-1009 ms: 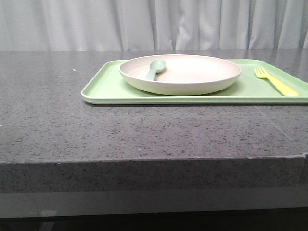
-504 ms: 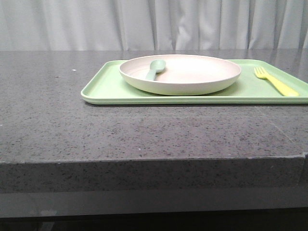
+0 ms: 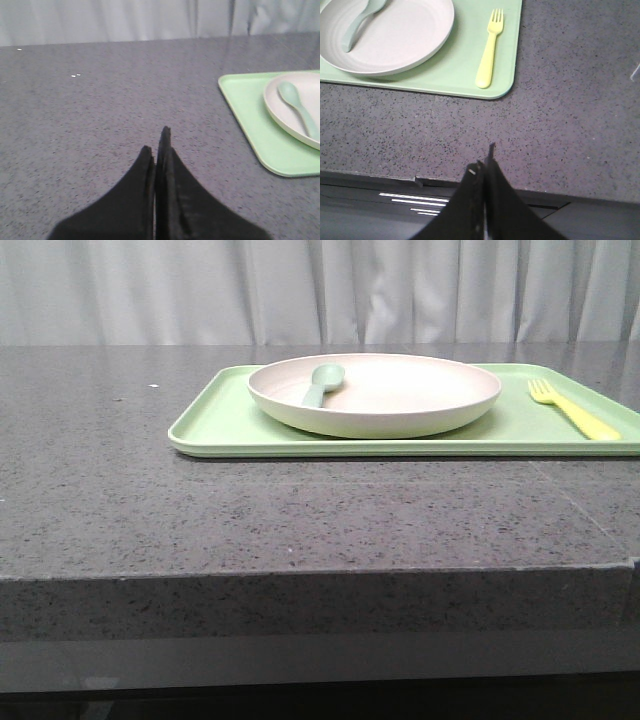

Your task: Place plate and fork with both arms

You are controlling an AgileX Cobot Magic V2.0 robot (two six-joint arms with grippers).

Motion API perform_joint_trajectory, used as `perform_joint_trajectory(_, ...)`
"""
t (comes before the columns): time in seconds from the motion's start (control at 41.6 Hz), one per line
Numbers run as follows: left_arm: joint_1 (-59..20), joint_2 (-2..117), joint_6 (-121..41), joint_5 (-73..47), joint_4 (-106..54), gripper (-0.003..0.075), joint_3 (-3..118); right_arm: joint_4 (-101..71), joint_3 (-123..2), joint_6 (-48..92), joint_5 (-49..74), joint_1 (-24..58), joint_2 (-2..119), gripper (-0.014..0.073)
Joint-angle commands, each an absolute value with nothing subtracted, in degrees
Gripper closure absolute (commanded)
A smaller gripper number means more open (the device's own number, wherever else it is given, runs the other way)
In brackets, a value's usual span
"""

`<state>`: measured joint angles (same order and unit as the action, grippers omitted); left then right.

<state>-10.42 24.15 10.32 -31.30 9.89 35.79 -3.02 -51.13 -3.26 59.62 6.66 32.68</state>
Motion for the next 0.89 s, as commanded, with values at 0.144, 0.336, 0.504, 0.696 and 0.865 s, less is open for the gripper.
perform_joint_trajectory(0.144, 0.59, 6.39, 10.28, -14.69, 7.25, 0.0739, 20.60, -2.49, -52.57, -2.45, 56.37, 6.43, 32.77, 0.0662)
perform_joint_trajectory(0.336, 1.70, -1.80, 10.11, -12.15, 4.65, 0.0739, 12.39, -2.49, -52.57, -2.45, 56.37, 6.43, 32.77, 0.0662)
perform_joint_trajectory(0.504, 1.56, -1.51, -4.71, -8.71, -8.13, 0.0739, 6.80, -2.49, -52.57, -2.45, 56.44, 6.43, 32.77, 0.0662)
perform_joint_trajectory(0.696, 1.56, -1.51, -1.59, -3.38, -4.18, 0.0739, 2.24, -2.49, -52.57, -2.45, 56.44, 6.43, 32.77, 0.0662)
perform_joint_trajectory(0.865, 1.33, -1.61, 4.05, 1.12, 0.33, 0.0739, -0.45, -2.49, -52.57, -2.45, 56.44, 6.43, 32.77, 0.0662)
